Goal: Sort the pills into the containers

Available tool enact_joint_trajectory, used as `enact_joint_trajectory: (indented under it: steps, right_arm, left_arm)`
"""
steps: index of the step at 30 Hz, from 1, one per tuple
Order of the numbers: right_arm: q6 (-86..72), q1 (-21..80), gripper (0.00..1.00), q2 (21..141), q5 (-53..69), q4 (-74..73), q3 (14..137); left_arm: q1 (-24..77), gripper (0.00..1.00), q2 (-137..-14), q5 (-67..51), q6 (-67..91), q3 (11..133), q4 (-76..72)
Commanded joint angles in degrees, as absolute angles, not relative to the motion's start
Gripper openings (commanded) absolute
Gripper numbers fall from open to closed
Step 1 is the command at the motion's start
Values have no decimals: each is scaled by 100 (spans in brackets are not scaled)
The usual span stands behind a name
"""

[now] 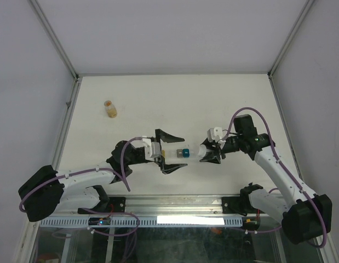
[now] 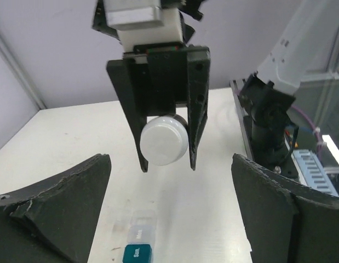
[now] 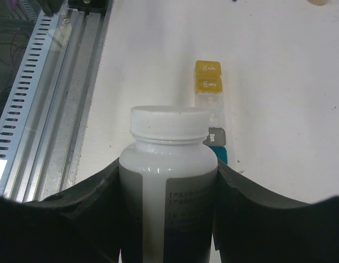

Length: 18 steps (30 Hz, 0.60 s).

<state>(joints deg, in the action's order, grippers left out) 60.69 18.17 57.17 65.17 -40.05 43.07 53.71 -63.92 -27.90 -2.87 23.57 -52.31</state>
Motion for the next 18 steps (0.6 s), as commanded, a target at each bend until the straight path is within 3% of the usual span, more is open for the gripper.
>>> enact_joint_trajectory:
  steps: [1, 10, 18]
  right_arm:
    - [6525, 1786, 0, 5754, 6890, -4161, 4473]
    - [6636, 1793, 0, 5808, 6918, -4245, 4474]
    - [6636, 1793, 0, 5818, 6928, -4252, 4474]
  left_arm:
    - [5441, 92, -6732, -3659, -1630, 2576, -5455]
    - [5440, 73, -7406, -3778, -1896, 3417, -4442]
    - [5529, 67, -7706, -3667, -1815, 3628, -4491]
